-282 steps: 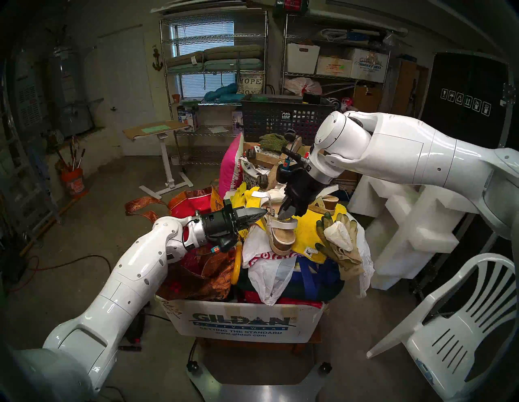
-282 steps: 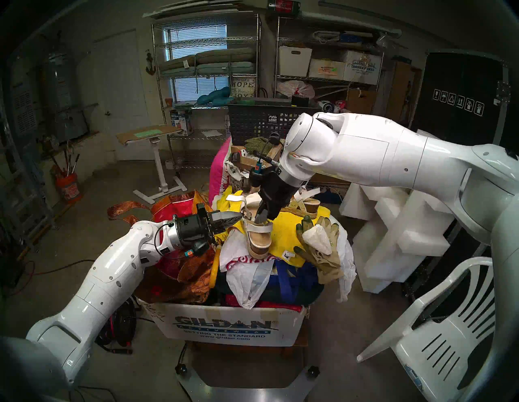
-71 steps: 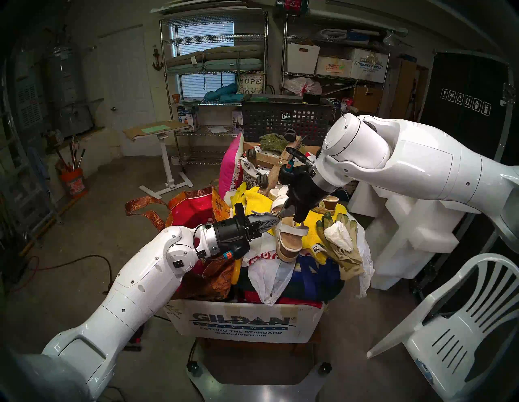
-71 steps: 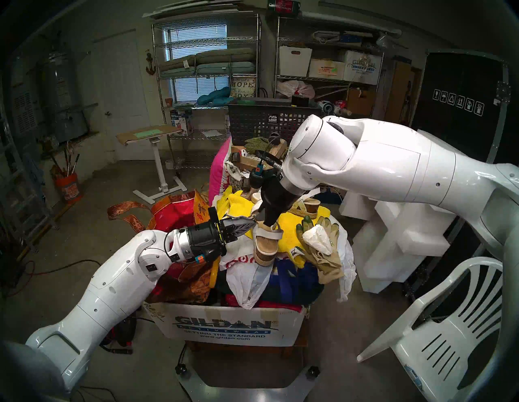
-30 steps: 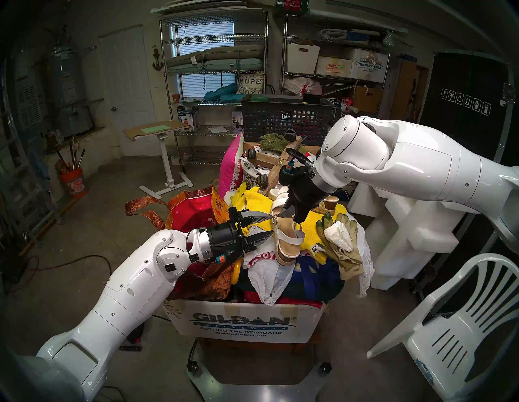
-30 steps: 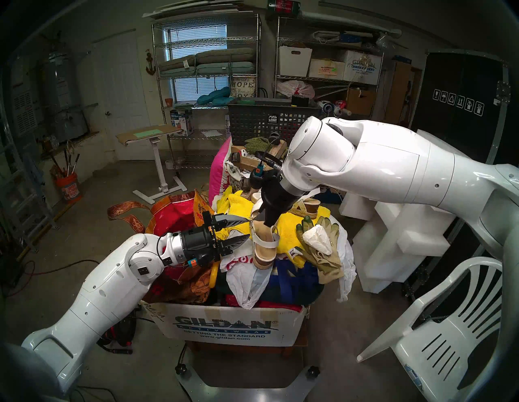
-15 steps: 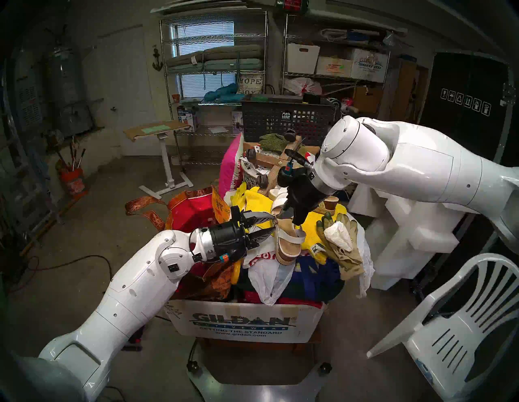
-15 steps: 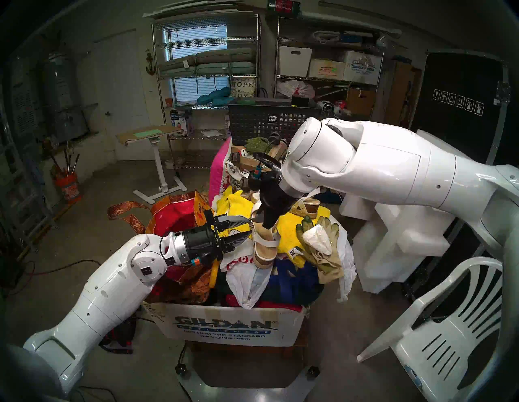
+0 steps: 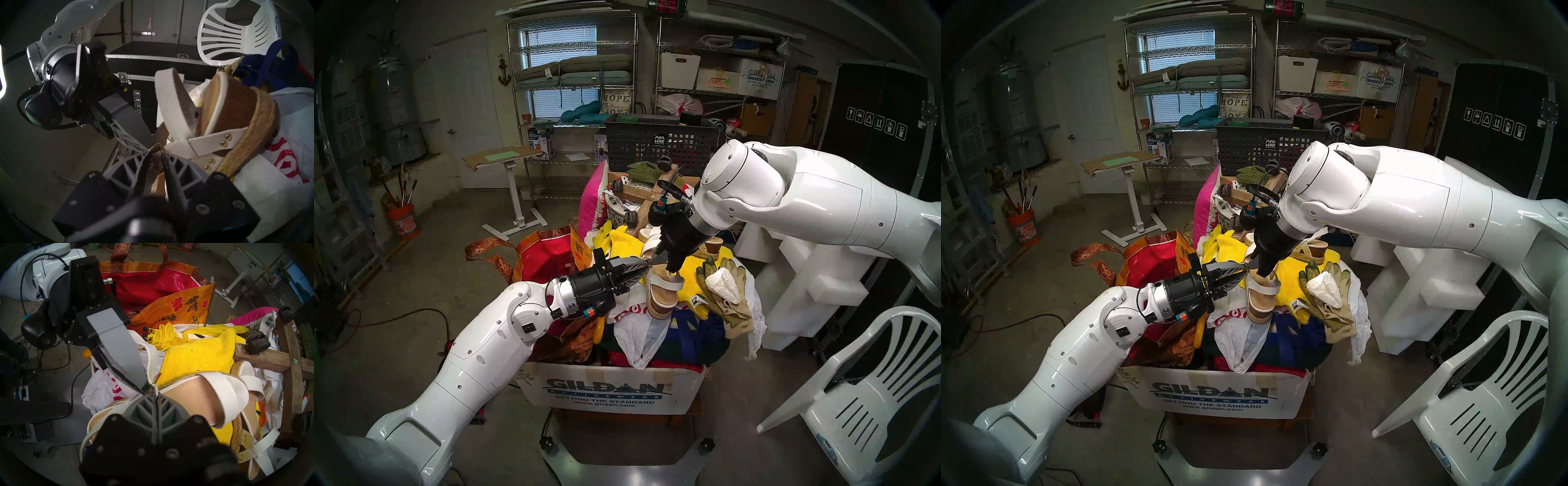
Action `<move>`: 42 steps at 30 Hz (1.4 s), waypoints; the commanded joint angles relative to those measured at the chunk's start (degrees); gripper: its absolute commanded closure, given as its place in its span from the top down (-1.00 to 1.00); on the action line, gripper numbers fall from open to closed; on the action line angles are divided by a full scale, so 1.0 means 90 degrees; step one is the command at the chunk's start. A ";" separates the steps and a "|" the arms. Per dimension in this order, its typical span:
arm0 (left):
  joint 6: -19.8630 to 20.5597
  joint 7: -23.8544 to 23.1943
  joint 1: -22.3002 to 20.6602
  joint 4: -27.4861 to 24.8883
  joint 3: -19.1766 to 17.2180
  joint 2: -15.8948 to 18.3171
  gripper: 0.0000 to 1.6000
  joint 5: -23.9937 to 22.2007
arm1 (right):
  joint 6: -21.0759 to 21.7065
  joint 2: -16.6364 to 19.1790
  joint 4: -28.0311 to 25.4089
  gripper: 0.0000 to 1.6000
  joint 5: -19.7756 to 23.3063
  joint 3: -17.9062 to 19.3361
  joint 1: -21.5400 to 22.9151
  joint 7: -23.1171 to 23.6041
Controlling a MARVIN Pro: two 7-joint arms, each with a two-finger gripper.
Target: Unbuckle a shoe
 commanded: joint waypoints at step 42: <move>0.1638 -0.1775 0.0979 -0.1637 -0.0368 0.0386 -0.01 -0.2143 | -0.0044 -0.0003 0.0002 -1.00 0.0013 0.0106 0.0084 -0.0178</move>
